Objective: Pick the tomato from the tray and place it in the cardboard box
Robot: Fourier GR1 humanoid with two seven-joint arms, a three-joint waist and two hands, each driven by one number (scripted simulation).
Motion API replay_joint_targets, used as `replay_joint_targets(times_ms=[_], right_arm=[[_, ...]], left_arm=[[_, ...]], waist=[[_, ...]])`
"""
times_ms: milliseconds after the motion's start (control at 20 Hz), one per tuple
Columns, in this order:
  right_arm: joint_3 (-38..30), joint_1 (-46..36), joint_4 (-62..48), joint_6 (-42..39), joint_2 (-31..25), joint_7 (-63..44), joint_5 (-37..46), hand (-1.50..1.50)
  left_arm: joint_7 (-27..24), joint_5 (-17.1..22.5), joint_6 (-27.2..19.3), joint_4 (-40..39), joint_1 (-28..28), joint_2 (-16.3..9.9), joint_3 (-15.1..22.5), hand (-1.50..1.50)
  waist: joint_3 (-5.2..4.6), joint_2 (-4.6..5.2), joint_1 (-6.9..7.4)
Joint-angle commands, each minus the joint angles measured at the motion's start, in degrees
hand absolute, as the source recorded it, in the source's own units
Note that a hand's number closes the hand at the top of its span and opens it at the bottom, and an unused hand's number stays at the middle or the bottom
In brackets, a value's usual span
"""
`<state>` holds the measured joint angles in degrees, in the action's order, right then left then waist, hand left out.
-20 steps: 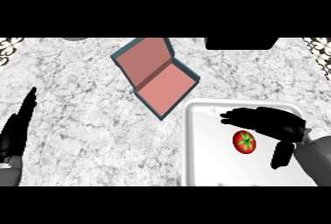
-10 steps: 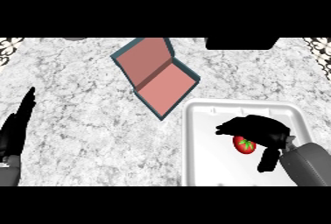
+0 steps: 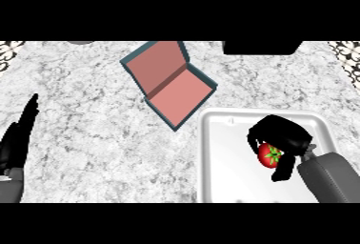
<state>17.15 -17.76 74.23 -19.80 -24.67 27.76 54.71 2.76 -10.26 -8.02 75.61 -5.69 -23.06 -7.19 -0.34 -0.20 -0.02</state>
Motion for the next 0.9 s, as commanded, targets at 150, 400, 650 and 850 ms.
replay_joint_targets(times_ms=[150, 400, 650, 850], right_arm=[[-13.24, -2.92, -6.62, 3.9, 5.16, -21.26, -0.32, 1.5], [-15.94, -8.9, -6.14, 10.41, 5.35, -26.91, 3.55, 1.5], [-17.78, -6.73, 5.73, 10.15, 3.63, -28.85, 3.02, 1.5], [-18.25, -9.17, 13.38, 14.01, 4.49, -26.24, 1.49, 1.5]], left_arm=[[0.45, -0.69, -0.53, 0.79, 0.04, 0.65, 0.41, 0.0], [2.04, -1.25, -0.52, 1.92, -0.36, 1.87, 1.3, 0.0], [2.07, -0.6, 1.41, 2.61, 0.36, -0.06, -0.7, 0.0], [1.15, -1.84, -0.13, 2.69, 1.83, 1.57, 0.41, 0.0]], waist=[[0.36, 0.28, -0.02], [0.37, 0.28, 0.42], [0.34, 0.09, -0.15], [0.34, -0.06, -0.29]])
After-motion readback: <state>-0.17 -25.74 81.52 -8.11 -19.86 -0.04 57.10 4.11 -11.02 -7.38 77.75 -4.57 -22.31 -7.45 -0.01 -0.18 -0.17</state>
